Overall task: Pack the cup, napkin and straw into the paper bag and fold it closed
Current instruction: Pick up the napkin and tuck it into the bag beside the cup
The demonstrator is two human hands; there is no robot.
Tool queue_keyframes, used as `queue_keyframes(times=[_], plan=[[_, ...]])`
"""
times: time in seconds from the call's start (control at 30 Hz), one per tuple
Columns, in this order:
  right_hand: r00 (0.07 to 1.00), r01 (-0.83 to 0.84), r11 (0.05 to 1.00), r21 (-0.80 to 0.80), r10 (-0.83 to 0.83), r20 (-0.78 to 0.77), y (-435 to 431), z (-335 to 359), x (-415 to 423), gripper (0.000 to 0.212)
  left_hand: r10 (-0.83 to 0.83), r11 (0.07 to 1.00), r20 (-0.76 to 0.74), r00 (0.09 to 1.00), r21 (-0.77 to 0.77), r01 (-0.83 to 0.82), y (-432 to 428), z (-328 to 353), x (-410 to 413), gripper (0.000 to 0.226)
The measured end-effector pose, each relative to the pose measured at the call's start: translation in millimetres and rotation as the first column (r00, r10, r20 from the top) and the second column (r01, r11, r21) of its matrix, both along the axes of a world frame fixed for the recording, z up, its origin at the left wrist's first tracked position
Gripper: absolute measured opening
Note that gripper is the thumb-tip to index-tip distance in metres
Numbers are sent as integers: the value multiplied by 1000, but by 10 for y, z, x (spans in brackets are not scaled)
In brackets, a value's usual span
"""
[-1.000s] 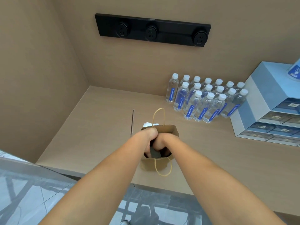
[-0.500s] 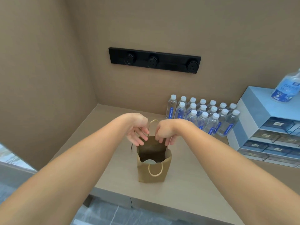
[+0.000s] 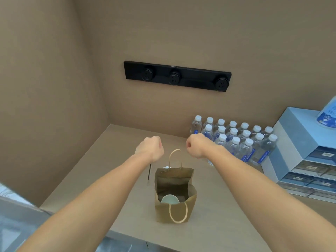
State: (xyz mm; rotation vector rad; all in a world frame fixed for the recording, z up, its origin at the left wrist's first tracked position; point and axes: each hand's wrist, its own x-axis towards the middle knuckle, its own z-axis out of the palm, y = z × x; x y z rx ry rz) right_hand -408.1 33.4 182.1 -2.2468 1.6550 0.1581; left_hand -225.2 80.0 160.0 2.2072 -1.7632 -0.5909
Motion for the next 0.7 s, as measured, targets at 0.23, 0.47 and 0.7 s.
queue_keyframes(times=[0.23,0.47,0.7], plan=[[998,-39,992,117,44,-47,-603,-712,185,28,-42,986,-24,999,159,46,-602,-644,96,21],[990,-94,946,310,123,-75,-986,-1522,247,22,-115,948,24,993,303,103,-936,-1463,24,26],[991,-77,926,371,113,-75,-951,-2036,238,46,-104,947,80,991,314,74,-935,-1895,73,23]])
